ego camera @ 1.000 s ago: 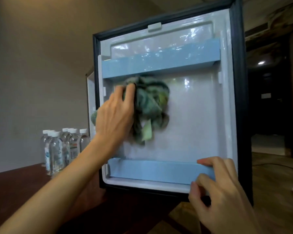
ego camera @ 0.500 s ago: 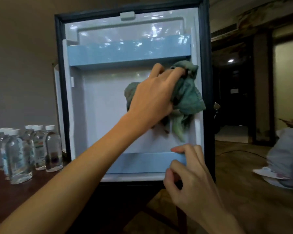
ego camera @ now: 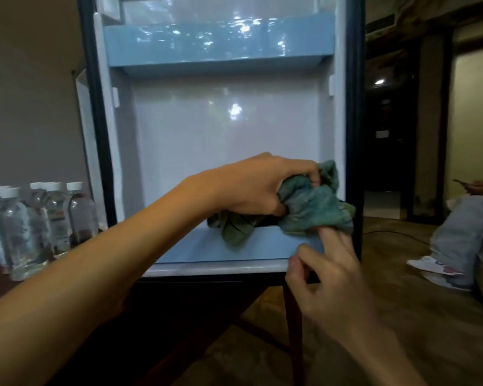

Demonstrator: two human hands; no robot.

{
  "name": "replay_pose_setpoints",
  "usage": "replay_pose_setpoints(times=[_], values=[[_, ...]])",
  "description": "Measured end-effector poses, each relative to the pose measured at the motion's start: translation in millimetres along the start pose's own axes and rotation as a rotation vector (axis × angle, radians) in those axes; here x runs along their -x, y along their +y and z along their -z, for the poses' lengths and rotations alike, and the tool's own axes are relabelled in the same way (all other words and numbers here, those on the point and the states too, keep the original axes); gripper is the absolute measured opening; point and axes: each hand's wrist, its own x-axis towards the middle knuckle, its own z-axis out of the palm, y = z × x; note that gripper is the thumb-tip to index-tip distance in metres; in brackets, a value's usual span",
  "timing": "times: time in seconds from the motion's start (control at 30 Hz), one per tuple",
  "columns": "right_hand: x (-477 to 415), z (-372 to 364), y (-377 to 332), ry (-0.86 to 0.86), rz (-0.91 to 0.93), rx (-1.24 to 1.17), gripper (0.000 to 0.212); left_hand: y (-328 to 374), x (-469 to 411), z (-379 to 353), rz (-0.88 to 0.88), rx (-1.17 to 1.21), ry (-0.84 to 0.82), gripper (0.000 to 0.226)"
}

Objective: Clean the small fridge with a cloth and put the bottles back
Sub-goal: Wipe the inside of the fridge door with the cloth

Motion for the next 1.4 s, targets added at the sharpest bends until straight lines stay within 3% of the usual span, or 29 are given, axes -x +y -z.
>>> replay_pose_setpoints(times=[0.17,0.37,0.5,0.67,0.73,0.9,1.03,1.17,1.4], values=[[-3.1,4.2,-1.7,0.009,0.103,0.012,0.035,-2.0,23.9,24.1,0.164,-0.107,-0.237,0.045],[-5.9,-3.8,-0.5,0.077,0.134,0.002,0.039,-13.7,72.8,52.5,0.527,-0.464,-0.541,0.031],[-2.2,-2.4,-11.4,0.137,0.176,0.055,0.037,-5.5,67.2,51.3,0.621,-0.596,-0.637,0.027],[-4.0,-4.6,-7.6,0.116,0.152,0.014,0.033,1.0,85.9,77.6,0.737,-0.831,-0.566,0.028],[-3.7,-3.1,-7.6,0.121,0.152,-0.008,0.034,3.3,92.1,78.8,0.671,-0.981,-0.484,0.029],[-0.7,7.2,-20.2,0.161,0.198,-0.018,0.032,-7.7,113.4,74.5,0.442,-1.339,-0.122,0.043],[-2.4,7.0,-21.5,0.155,0.203,-0.002,0.032,-15.9,121.9,91.1,0.606,-1.382,0.164,0.04],[-3.2,7.7,-21.7,0.156,0.195,0.004,0.033,-21.6,123.9,88.3,0.563,-1.301,0.103,0.046],[-6.7,2.2,-16.2,0.153,0.203,0.018,0.035,-14.9,156.8,53.9,0.521,-0.877,-0.155,0.047]])
